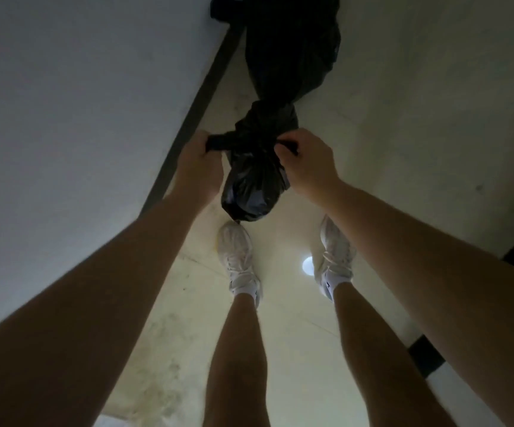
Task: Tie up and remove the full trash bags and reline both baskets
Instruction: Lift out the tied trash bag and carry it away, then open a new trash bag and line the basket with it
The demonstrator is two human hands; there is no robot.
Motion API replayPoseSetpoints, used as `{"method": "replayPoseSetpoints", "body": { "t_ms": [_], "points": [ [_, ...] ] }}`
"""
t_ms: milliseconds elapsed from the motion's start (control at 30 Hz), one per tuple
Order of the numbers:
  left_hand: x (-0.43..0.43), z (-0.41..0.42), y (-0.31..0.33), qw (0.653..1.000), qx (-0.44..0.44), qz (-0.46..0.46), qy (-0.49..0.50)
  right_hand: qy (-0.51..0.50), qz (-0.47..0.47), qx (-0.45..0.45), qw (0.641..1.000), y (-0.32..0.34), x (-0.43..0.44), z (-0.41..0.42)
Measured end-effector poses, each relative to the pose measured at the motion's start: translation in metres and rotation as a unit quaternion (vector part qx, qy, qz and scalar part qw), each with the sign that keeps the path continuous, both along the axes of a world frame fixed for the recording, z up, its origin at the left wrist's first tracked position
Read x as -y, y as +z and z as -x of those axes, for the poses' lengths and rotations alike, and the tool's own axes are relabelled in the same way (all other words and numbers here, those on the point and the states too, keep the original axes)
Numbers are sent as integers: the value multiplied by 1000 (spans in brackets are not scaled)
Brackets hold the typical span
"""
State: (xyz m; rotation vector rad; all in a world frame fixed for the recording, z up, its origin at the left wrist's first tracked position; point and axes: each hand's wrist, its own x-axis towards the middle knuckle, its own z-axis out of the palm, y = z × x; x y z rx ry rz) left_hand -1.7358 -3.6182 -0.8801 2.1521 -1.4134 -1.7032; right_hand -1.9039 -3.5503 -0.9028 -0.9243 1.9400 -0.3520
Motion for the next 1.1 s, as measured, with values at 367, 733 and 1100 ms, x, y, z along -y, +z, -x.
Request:
{"method": "replayPoseSetpoints", "body": {
  "t_ms": [367, 733, 1100],
  "points": [
    [-11, -15, 14, 981, 118, 116, -102, 33, -17, 36, 999, 10, 17, 12],
    [-18, 4, 243, 896, 183, 369, -163, 171, 265, -143, 938, 225, 35, 37],
    [-94, -95, 627, 745, 360, 561, -14, 343, 528, -119, 767, 608, 74, -57]
  ]
}}
